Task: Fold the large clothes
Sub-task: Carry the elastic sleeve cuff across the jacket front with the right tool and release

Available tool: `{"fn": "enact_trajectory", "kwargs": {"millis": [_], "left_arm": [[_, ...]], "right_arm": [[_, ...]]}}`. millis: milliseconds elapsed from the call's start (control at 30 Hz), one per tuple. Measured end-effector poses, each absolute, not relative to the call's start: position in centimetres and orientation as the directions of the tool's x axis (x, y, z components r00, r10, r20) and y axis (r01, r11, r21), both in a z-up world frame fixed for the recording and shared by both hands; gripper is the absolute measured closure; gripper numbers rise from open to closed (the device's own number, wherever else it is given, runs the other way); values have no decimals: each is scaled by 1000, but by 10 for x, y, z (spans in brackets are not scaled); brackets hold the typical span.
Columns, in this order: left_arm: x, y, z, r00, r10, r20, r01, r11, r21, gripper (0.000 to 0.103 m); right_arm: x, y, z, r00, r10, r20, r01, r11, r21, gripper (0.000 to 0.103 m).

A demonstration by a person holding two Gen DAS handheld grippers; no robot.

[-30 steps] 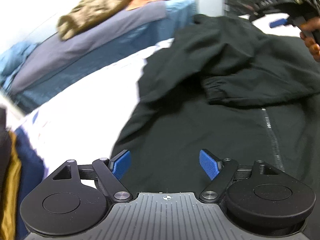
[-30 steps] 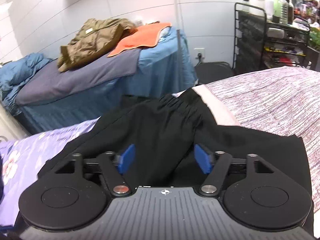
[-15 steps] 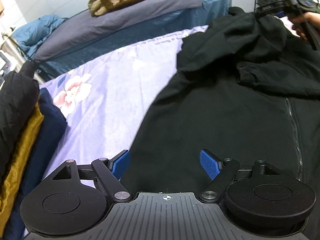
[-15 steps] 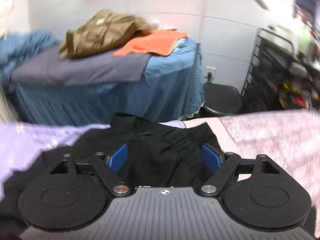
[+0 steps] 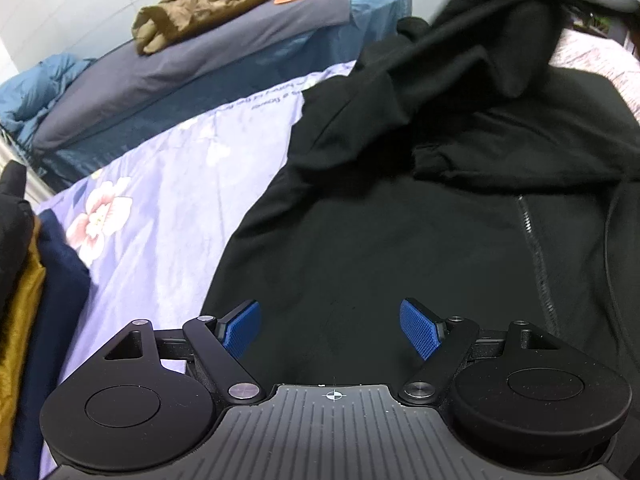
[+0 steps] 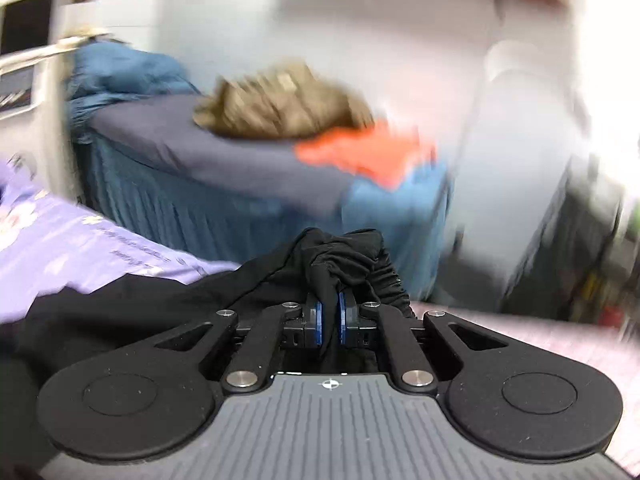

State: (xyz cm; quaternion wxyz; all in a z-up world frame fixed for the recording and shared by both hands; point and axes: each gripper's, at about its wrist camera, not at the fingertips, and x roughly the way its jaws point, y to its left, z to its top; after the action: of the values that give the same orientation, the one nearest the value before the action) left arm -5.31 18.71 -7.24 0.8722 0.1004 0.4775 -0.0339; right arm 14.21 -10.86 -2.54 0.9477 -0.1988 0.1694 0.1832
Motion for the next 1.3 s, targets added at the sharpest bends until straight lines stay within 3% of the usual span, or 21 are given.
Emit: {"fn": "enact_trajectory", "kwargs": {"millis": [100, 167, 267, 433, 533, 600, 700, 767, 867, 1000, 1233, 1267, 1300], "left_arm": [[-50, 185, -76, 535, 21, -845, 173, 976, 133, 0], [-49, 182, -80, 527, 13, -850, 193, 972, 135, 0], [-45, 179, -85, 511, -8, -859, 222, 967, 123, 0], [-33, 168, -88, 506, -36, -862, 291, 948, 131, 0], [-26, 161, -85, 519, -56, -853, 326, 936, 137, 0], [-22, 156, -82, 530, -74, -845, 344, 929, 135, 0], [-17, 149, -82, 532, -96, -841, 361, 924, 123, 0], [-13, 144, -84, 527, -106, -843, 371, 921, 116, 0], [-15, 139, -88, 514, -115, -850, 393, 912, 114, 0], [-22, 129, -91, 505, -133, -853, 440, 890, 121, 0], [-34, 128, -97, 481, -133, -867, 473, 872, 129, 0], [-34, 129, -98, 480, -128, -868, 471, 872, 131, 0], [-35, 131, -98, 479, -124, -869, 468, 874, 133, 0]], "right_arm": [[81, -125, -25, 863, 335, -379, -490, 741, -459, 89], [47, -136, -35, 818, 360, -449, -560, 674, -481, 87], [4, -148, -54, 735, 369, -569, -651, 619, -439, 83], [-49, -139, -78, 631, 356, -690, -700, 645, -307, 70], [-74, -131, -86, 574, 361, -735, -707, 672, -221, 56], [-87, -134, -85, 542, 380, -750, -671, 733, -113, 42], [-95, -146, -80, 487, 427, -762, -549, 828, 113, 37], [-93, -158, -75, 492, 444, -749, -410, 877, 250, 36], [-92, -185, -75, 568, 418, -709, -98, 889, 446, 25], [-74, -210, -88, 629, 418, -655, 236, 701, 673, 25], [-40, -186, -102, 558, 423, -714, 422, 596, 683, 44], [-38, -180, -106, 539, 423, -728, 443, 593, 672, 50], [-35, -174, -109, 525, 416, -742, 462, 593, 660, 63]]}}
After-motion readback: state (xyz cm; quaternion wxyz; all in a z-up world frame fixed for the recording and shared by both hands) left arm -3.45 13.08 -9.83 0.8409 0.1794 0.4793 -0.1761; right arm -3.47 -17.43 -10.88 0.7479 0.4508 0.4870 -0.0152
